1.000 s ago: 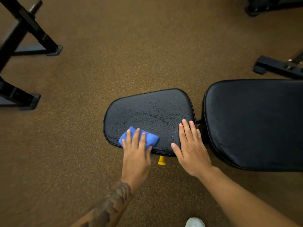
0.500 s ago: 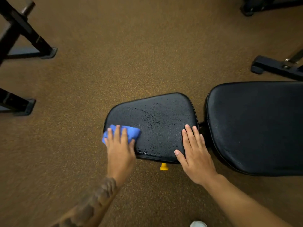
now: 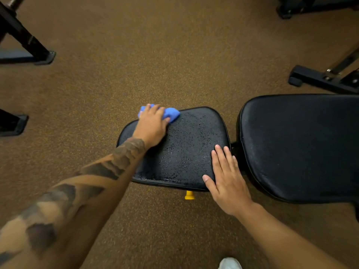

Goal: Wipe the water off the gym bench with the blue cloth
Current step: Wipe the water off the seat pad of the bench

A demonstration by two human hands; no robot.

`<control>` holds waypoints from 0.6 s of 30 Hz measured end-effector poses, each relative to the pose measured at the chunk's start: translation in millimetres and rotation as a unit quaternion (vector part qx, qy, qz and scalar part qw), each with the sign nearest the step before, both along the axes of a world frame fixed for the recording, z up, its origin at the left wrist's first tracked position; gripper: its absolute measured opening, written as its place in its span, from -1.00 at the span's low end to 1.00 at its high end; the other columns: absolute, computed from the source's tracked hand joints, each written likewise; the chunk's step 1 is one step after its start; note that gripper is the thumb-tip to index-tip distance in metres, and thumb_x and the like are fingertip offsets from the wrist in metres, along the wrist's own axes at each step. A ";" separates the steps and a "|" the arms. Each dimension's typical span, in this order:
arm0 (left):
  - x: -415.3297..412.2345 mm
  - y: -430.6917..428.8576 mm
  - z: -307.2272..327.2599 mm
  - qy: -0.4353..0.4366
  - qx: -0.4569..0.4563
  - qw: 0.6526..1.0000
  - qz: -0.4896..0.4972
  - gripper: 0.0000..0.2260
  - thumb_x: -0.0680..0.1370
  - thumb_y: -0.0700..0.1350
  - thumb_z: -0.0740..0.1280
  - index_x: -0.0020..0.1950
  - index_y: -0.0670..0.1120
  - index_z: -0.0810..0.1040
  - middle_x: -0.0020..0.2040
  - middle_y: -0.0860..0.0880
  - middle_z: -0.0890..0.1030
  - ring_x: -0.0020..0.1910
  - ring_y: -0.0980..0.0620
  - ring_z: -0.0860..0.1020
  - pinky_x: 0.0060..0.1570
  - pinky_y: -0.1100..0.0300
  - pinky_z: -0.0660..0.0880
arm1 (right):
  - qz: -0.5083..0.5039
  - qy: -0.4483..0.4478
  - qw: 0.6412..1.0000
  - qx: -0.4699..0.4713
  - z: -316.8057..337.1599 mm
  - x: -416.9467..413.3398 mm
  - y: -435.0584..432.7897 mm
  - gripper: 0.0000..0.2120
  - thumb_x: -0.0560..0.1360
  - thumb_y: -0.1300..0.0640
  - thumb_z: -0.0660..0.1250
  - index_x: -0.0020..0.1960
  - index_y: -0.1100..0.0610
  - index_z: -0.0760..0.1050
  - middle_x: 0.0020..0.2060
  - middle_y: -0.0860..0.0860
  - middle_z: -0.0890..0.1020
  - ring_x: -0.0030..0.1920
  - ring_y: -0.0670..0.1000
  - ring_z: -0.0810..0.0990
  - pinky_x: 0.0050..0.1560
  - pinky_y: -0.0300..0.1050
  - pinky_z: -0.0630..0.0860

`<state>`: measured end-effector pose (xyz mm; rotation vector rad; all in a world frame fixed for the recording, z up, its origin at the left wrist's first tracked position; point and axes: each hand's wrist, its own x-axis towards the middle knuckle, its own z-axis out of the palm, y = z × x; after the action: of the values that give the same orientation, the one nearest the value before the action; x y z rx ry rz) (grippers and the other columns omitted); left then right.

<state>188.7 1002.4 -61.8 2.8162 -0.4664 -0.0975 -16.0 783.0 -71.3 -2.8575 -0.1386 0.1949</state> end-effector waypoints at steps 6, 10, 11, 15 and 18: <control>-101.1 65.7 -3.7 -0.024 -0.028 0.994 0.101 -0.56 0.57 -0.02 0.20 0.37 -0.22 0.42 0.42 -0.23 0.38 0.43 -0.32 0.21 0.42 -0.21 0.11 | 0.001 0.006 1.000 -0.003 0.7 0.0 -0.7 -0.32 0.60 -0.20 -0.13 0.56 0.20 -0.12 0.56 0.06 -0.17 0.53 0.05 -0.28 0.51 0.13 -0.07; -163.2 39.7 -5.6 -0.022 -0.044 0.993 0.109 -0.53 0.57 0.03 0.12 0.37 -0.22 0.42 0.42 -0.20 0.38 0.45 -0.29 0.21 0.39 -0.28 0.16 | 0.006 0.009 1.000 -0.002 2.0 0.4 -0.6 -0.32 0.60 -0.22 -0.16 0.56 0.18 -0.17 0.55 0.05 -0.20 0.52 0.03 -0.32 0.51 0.10 -0.13; -174.0 26.8 -4.4 -0.018 -0.042 0.995 0.091 -0.52 0.57 0.05 0.10 0.37 -0.21 0.42 0.43 -0.18 0.37 0.46 -0.27 0.20 0.39 -0.28 0.16 | 0.006 0.008 1.000 0.002 2.1 0.5 -0.5 -0.32 0.60 -0.21 -0.16 0.56 0.17 -0.17 0.55 0.05 -0.20 0.52 0.02 -0.33 0.50 0.09 -0.14; -189.1 -24.4 0.3 -0.004 -0.042 0.999 0.000 -0.53 0.60 0.04 0.07 0.41 -0.18 0.39 0.46 -0.14 0.34 0.49 -0.21 0.16 0.41 -0.25 0.13 | 0.004 0.002 1.000 0.008 -0.2 0.7 -0.7 -0.31 0.59 -0.21 -0.13 0.56 0.18 -0.13 0.56 0.06 -0.16 0.52 0.03 -0.29 0.51 0.11 -0.10; -170.7 -45.8 5.8 0.007 -0.043 0.995 -0.086 -0.51 0.59 0.06 0.06 0.40 -0.19 0.40 0.45 -0.14 0.36 0.49 -0.20 0.16 0.44 -0.21 0.07 | 0.002 -0.012 1.000 0.016 -2.9 1.6 -1.1 -0.31 0.58 -0.20 -0.08 0.56 0.21 -0.04 0.56 0.08 -0.06 0.54 0.05 -0.21 0.51 0.12 -0.04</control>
<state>18.0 956.6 -56.0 2.6858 -0.6931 -0.1304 -14.4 781.9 -74.3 -2.8294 -0.1521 0.1576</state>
